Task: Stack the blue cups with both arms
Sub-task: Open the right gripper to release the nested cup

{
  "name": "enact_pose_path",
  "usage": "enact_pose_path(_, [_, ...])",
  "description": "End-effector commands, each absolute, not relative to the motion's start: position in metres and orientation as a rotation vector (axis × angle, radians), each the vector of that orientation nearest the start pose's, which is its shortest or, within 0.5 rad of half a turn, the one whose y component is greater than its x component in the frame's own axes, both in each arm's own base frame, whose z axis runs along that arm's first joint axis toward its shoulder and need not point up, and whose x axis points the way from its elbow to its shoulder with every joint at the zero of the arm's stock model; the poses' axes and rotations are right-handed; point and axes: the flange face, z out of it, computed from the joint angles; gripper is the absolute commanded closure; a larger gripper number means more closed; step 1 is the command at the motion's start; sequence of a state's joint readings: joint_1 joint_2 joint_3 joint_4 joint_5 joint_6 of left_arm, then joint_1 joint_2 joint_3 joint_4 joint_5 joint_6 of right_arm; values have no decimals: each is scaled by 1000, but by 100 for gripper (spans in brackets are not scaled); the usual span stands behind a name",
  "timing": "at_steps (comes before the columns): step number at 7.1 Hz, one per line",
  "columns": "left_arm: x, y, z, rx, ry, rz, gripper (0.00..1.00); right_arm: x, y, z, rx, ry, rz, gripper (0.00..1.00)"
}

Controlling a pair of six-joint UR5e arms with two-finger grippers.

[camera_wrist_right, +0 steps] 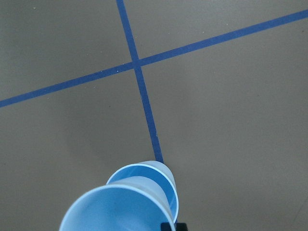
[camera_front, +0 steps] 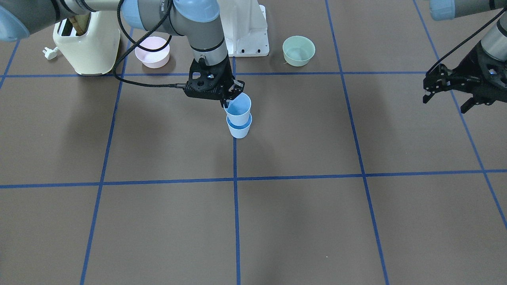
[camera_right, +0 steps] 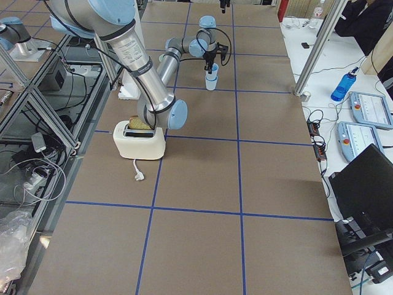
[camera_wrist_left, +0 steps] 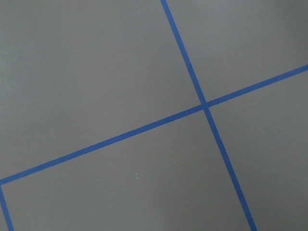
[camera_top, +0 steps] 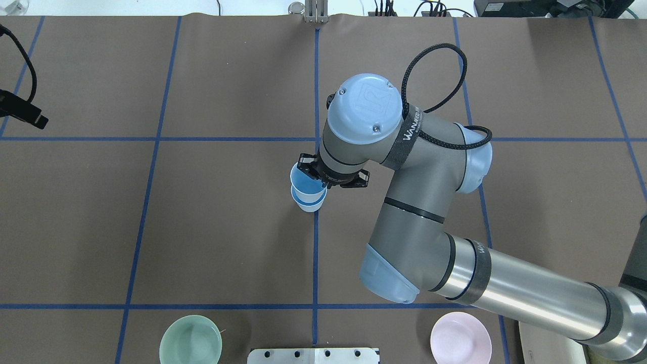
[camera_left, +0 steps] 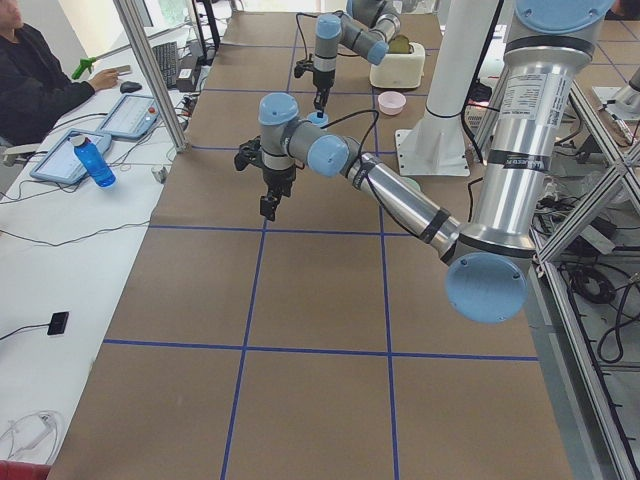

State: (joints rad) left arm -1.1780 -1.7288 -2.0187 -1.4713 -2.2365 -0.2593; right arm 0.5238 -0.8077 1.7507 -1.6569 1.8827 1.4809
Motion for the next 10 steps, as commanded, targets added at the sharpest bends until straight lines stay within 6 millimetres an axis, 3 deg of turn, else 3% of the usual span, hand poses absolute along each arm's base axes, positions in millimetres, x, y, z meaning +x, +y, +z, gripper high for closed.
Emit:
enact_pose_path(1, [131, -503, 380, 252, 775, 295, 2, -522, -419, 139, -22, -901, 268, 100])
enact_pose_path(5, [132, -503, 380, 250, 774, 295, 2, -521, -419, 139, -15, -902, 256, 100])
enact_pose_path(6, [132, -503, 380, 250, 774, 295, 2, -522, -419, 141, -8, -918, 251, 60])
enact_pose_path(7, [131, -503, 381, 249, 774, 293, 2, -523, -421, 143, -5, -918, 256, 1])
enact_pose_path(10, [131, -503, 379, 252, 776, 294, 2, -520, -425, 143, 20, -914, 252, 0])
